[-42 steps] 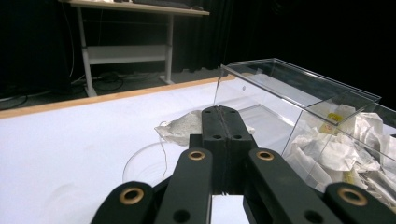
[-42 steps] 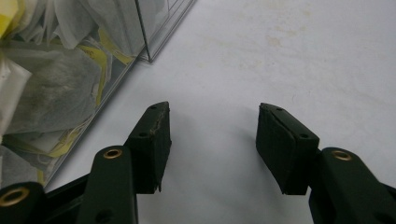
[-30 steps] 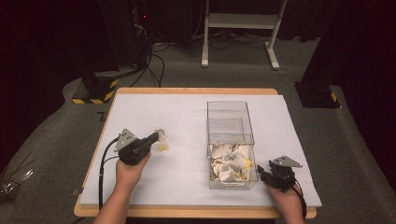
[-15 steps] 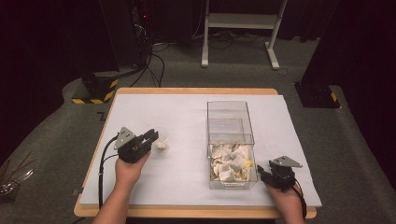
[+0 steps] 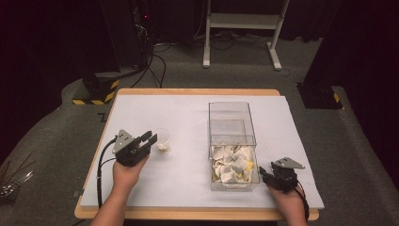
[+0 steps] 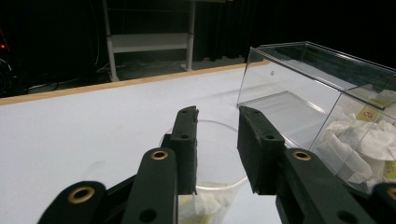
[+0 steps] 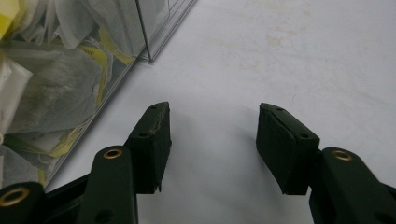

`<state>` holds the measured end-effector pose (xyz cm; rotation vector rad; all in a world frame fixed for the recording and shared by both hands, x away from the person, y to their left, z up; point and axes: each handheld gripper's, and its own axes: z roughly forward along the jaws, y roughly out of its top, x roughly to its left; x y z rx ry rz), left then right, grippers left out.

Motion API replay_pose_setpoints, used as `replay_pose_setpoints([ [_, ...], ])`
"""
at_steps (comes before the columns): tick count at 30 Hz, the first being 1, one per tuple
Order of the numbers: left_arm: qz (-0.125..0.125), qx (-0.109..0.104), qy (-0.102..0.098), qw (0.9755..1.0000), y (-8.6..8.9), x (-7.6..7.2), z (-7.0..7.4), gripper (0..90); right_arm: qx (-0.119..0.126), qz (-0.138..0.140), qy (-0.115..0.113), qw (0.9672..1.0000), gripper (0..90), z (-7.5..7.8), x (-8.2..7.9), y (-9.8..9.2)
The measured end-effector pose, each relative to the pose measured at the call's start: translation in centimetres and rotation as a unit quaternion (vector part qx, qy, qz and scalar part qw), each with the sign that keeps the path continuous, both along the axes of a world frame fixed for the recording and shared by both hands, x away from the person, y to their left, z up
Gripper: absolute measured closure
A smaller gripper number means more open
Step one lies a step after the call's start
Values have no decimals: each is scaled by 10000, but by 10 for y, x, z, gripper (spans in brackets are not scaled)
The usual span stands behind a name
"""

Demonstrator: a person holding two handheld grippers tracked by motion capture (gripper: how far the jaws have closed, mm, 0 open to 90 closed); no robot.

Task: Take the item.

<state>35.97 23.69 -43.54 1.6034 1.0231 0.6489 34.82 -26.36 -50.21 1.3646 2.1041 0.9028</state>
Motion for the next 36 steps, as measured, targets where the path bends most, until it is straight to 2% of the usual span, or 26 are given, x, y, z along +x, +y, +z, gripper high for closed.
replay_pose_setpoints([
  [12, 62, 216, 82, 9997, 6, -13, 0, 601, 1, 5, 2, 10000, 450, 0, 0, 0],
  [21, 142, 289, 298, 9990, 10, -22, -12, 562, 4, 12, 6, 10000, 448, 0, 0, 0],
  [28, 115, 522, 592, 9968, 13, -30, -28, 522, 17, 26, 13, 10000, 444, 0, 0, 0],
  [31, 83, 727, 716, 9947, 15, -32, -35, 507, 17, 28, 12, 10000, 444, 0, 0, 0],
  [36, 87, 739, 901, 9931, 20, -34, -46, 480, 7, 26, 7, 10000, 444, 0, 0, 0],
])
